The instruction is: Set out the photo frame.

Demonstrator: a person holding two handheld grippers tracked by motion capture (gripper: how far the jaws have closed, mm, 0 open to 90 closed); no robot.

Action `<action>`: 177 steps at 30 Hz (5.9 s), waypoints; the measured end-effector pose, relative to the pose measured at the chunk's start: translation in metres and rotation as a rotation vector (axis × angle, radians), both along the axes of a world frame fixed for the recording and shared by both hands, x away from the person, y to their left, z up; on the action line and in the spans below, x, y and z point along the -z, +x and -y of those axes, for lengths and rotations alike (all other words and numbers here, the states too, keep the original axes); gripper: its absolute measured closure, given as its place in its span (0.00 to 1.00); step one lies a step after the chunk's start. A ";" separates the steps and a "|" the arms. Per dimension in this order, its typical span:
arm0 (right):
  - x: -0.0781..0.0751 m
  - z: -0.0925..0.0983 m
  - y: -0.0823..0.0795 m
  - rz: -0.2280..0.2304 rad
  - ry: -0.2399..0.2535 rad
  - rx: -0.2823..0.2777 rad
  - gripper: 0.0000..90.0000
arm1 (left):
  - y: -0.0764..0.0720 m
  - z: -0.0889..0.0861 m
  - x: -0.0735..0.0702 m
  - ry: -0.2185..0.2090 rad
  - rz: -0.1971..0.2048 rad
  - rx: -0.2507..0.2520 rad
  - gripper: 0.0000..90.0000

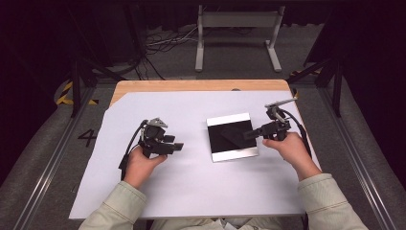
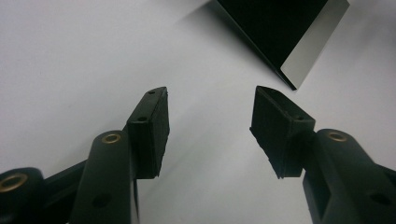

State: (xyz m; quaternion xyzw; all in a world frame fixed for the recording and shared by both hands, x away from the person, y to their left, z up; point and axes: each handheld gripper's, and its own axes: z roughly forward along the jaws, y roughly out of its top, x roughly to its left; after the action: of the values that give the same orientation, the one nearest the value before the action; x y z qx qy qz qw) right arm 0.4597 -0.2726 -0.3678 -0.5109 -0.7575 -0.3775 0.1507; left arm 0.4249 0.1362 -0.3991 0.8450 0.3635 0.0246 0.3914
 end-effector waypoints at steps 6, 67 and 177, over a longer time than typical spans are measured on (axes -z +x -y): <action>-0.004 -0.001 -0.003 0.026 0.033 -0.039 0.88 | 0.000 0.001 0.000 0.000 0.000 -0.002 0.53; 0.003 -0.012 -0.052 0.426 0.095 -0.171 0.97 | -0.001 0.000 -0.001 -0.001 0.008 -0.006 0.53; 0.029 0.001 -0.112 0.402 -0.280 -0.225 0.71 | -0.001 0.007 0.000 -0.005 0.008 0.012 0.52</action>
State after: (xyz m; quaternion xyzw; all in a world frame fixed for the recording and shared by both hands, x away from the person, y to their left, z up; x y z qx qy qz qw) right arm 0.3477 -0.2739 -0.3966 -0.3544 -0.8690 -0.3436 -0.0339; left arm 0.4242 0.1288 -0.3987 0.8461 0.3569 0.0250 0.3951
